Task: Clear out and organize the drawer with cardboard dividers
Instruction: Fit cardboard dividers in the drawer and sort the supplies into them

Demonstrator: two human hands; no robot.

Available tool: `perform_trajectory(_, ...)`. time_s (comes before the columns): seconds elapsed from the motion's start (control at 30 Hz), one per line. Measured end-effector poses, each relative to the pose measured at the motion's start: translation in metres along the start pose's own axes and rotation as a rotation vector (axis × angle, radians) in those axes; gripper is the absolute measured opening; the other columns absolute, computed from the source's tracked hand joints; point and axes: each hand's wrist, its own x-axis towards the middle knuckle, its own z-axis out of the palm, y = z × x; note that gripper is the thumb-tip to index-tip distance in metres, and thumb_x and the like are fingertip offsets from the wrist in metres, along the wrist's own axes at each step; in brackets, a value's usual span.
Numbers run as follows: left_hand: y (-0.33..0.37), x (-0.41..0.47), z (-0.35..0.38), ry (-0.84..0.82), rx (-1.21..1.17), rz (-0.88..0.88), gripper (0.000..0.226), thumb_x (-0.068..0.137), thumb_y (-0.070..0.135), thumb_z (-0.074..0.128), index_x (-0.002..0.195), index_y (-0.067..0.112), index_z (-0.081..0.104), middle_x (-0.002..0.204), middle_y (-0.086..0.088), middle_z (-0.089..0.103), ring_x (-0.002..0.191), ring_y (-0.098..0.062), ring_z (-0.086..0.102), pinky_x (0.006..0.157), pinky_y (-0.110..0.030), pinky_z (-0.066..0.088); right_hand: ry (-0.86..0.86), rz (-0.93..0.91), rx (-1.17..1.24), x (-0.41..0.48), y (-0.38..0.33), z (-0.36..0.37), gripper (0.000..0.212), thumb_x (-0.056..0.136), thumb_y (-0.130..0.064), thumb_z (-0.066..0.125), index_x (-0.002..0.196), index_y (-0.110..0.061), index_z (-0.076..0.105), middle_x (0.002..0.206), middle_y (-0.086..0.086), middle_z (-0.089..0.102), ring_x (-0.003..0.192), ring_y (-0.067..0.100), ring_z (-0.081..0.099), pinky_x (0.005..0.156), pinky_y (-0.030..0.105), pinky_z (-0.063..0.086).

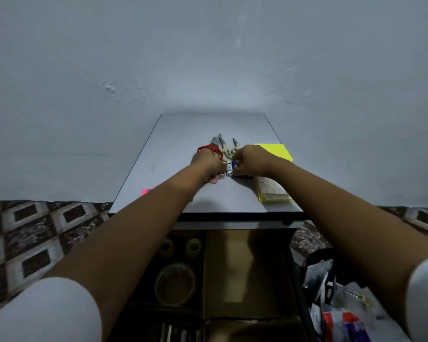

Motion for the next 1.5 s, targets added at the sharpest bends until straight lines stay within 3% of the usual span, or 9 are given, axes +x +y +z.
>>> perform_trajectory(0.1, -0.004, 0.000, -0.006, -0.060, -0.034, -0.012, 0.011, 0.085, 0.002, 0.060, 0.081, 0.007, 0.052, 0.068, -0.011, 0.055, 0.054, -0.016, 0.051, 0.057, -0.028, 0.051, -0.004, -0.032, -0.099, 0.006, 0.000, 0.006, 0.027, 0.078, -0.026, 0.066, 0.087, -0.001, 0.063, 0.094, 0.023, 0.063, 0.087, 0.033, 0.052, 0.064, 0.029, 0.032)
perform_trajectory(0.2, -0.007, -0.003, -0.011, -0.090, -0.046, -0.022, 0.015, 0.086, 0.004, 0.060, 0.076, 0.008, 0.050, 0.065, -0.010, 0.053, 0.051, -0.015, 0.049, 0.046, -0.022, 0.049, -0.022, -0.057, -0.147, 0.011, 0.000, 0.009, 0.039, 0.076, -0.033, 0.069, 0.100, -0.002, 0.062, 0.104, 0.020, 0.062, 0.108, 0.033, 0.051, 0.077, 0.033, 0.043)
perform_trajectory(0.3, -0.008, -0.008, -0.015, -0.112, -0.046, -0.037, 0.017, 0.086, 0.004, 0.060, 0.075, 0.007, 0.048, 0.064, -0.010, 0.051, 0.052, -0.015, 0.049, 0.046, -0.021, 0.049, -0.064, -0.036, -0.174, 0.014, 0.000, 0.008, 0.048, 0.079, -0.036, 0.067, 0.113, -0.003, 0.059, 0.112, 0.019, 0.060, 0.116, 0.032, 0.047, 0.084, 0.033, 0.043)
perform_trajectory(0.7, -0.015, -0.015, -0.024, -0.123, -0.079, -0.060, 0.017, 0.088, 0.008, 0.061, 0.074, 0.008, 0.052, 0.065, -0.007, 0.052, 0.053, -0.013, 0.050, 0.045, -0.019, 0.051, -0.058, -0.013, -0.179, 0.016, -0.006, 0.011, 0.046, 0.077, -0.032, 0.066, 0.112, -0.004, 0.059, 0.113, 0.021, 0.058, 0.115, 0.035, 0.048, 0.089, 0.036, 0.047)
perform_trajectory(0.87, -0.016, -0.020, -0.028, -0.105, -0.103, -0.046, 0.017, 0.088, 0.007, 0.060, 0.073, 0.008, 0.052, 0.064, -0.007, 0.052, 0.053, -0.013, 0.051, 0.047, -0.020, 0.051, -0.077, -0.028, -0.193, 0.016, -0.011, 0.014, 0.020, 0.076, -0.033, 0.060, 0.082, -0.017, 0.049, 0.113, 0.023, 0.054, 0.109, 0.038, 0.050, 0.084, 0.036, 0.044)
perform_trajectory(1.1, -0.018, -0.031, -0.036, -0.090, -0.142, -0.038, 0.011, 0.088, 0.008, 0.059, 0.078, 0.003, 0.057, 0.054, -0.009, 0.060, 0.045, -0.012, 0.053, 0.047, -0.020, 0.051, -0.087, -0.066, -0.143, 0.009, -0.012, 0.013, 0.038, 0.068, -0.038, 0.070, 0.098, -0.015, 0.064, 0.107, 0.012, 0.056, 0.109, 0.025, 0.047, 0.085, 0.033, 0.047)
perform_trajectory(1.23, -0.021, -0.049, -0.046, -0.071, -0.182, -0.005, 0.009, 0.088, 0.009, 0.060, 0.083, 0.001, 0.061, 0.040, -0.001, 0.058, 0.037, -0.007, 0.054, 0.050, -0.019, 0.051, -0.046, -0.092, -0.096, -0.005, -0.012, 0.009, 0.051, 0.071, -0.038, 0.073, 0.111, -0.012, 0.055, 0.117, 0.014, 0.050, 0.114, 0.028, 0.046, 0.094, 0.037, 0.044)
perform_trajectory(1.5, -0.051, -0.118, -0.062, -0.129, -0.203, 0.060, 0.008, 0.088, 0.008, 0.062, 0.081, 0.003, 0.063, 0.059, -0.005, 0.057, 0.045, -0.005, 0.055, 0.048, -0.015, 0.050, 0.029, -0.195, 0.084, -0.080, -0.026, 0.008, 0.053, 0.073, -0.037, 0.075, 0.115, -0.014, 0.052, 0.111, 0.003, 0.045, 0.103, 0.016, 0.043, 0.091, 0.034, 0.042)
